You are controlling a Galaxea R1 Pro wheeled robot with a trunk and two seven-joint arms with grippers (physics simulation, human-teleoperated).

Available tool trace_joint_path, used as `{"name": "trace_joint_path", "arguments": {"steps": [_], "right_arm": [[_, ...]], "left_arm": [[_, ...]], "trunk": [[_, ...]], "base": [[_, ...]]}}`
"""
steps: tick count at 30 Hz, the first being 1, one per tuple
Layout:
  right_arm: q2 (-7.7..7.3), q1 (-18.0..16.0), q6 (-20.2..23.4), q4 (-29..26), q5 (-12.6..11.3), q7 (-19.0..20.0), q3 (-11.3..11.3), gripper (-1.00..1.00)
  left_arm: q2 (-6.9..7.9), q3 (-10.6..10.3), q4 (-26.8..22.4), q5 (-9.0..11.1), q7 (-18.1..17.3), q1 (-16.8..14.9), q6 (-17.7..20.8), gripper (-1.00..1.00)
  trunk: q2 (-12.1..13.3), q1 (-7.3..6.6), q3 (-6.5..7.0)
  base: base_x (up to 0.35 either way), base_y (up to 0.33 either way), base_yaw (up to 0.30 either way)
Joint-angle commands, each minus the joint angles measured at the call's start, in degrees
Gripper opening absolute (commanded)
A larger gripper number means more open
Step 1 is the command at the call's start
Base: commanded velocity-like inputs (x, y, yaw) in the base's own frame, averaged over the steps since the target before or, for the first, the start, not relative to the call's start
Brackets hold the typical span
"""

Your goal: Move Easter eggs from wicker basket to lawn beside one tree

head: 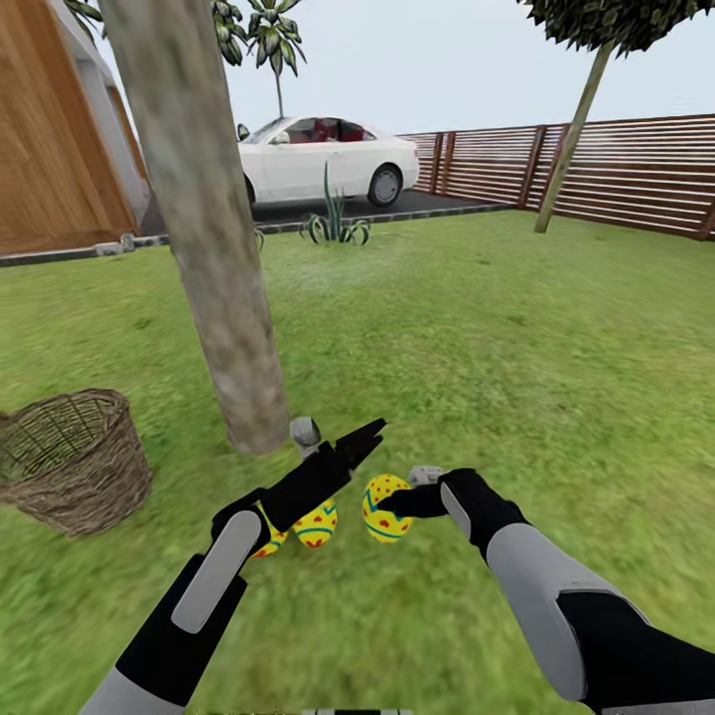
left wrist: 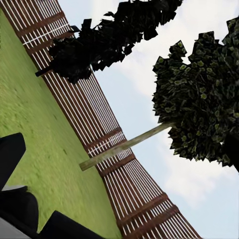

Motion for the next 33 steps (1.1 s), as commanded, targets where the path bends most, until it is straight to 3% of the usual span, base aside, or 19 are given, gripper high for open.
{"name": "trace_joint_path", "arguments": {"steps": [1,7,18,24,33], "right_arm": [[0.02,0.0,0.3,-0.1,0.2,0.3,-0.2,-1.00],[0.03,0.0,-0.3,-0.2,0.4,0.1,-0.2,-1.00],[0.11,0.1,-0.5,-0.3,0.4,0.1,0.1,-1.00],[0.13,0.1,-0.5,-0.2,0.4,0.0,0.1,-1.00],[0.96,0.1,-0.5,-0.1,0.7,-0.1,0.1,-1.00]], "left_arm": [[-0.03,0.0,0.0,0.5,0.0,0.0,0.5,1.00],[-0.02,0.0,0.0,0.5,0.0,0.0,0.4,1.00],[-0.02,0.0,0.0,0.5,0.0,0.0,0.1,1.00],[-0.03,-0.1,0.0,0.5,-0.2,0.0,0.0,1.00],[-0.02,-0.2,0.0,0.5,-2.2,0.0,-0.2,1.00]], "trunk": [[0.0,-0.01,-0.13],[0.0,-0.01,-0.50],[0.0,-0.01,-0.58],[0.0,-0.01,-1.00],[0.0,-0.01,-1.70]], "base": [[0.005,0.000,0.147],[0.225,0.000,0.109],[0.032,0.000,0.013],[0.278,0.000,0.155],[0.012,0.000,0.156]]}}
